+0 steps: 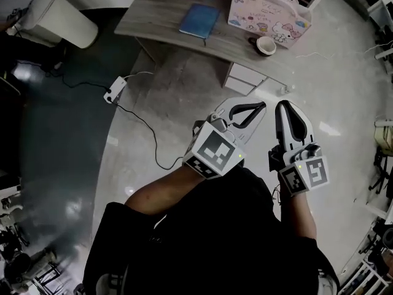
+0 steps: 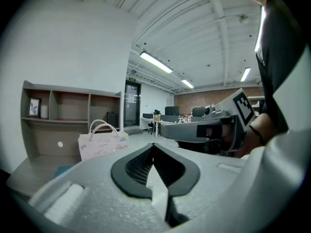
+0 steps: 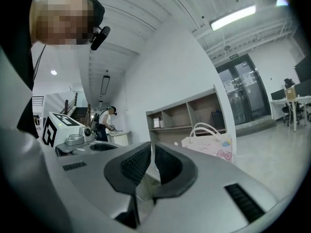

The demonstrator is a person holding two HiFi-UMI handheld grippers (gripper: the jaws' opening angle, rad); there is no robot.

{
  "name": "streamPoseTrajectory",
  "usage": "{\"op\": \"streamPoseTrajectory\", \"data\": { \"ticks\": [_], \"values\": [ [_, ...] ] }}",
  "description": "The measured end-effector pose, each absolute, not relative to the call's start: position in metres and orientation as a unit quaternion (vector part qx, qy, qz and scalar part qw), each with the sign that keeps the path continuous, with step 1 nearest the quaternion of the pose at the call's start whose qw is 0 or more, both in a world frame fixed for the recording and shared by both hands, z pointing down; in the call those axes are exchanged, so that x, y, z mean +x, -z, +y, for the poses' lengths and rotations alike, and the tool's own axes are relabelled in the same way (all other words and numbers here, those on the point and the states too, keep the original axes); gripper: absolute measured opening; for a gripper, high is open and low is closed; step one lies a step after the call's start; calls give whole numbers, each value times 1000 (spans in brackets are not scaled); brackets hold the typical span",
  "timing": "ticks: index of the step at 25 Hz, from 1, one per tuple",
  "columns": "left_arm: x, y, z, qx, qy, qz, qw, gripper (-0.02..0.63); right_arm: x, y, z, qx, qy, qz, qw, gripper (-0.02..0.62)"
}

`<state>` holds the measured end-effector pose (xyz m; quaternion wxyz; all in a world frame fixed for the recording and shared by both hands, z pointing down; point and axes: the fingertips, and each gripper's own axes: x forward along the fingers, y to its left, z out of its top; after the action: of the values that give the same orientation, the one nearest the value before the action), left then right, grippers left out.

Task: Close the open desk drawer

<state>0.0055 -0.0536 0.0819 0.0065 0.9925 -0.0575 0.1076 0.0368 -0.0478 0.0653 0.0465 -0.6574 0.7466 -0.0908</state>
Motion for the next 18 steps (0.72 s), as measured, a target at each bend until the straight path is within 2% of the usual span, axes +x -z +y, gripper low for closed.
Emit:
{"op": "streamPoseTrajectory", "data": {
  "ticks": [7,10,18],
  "values": [
    [-3,-22,-50,991,-93,-96,-29,6,40,-19,-22,-636,66,768,45,14],
    [1,-19,-43,990,-92,-104,-25,6,48,-11,-1,-630,75,771,59,12],
    [21,-20,-34,990,-103,-97,-24,6,66,-9,6,-622,75,778,39,12]
  ]
}}
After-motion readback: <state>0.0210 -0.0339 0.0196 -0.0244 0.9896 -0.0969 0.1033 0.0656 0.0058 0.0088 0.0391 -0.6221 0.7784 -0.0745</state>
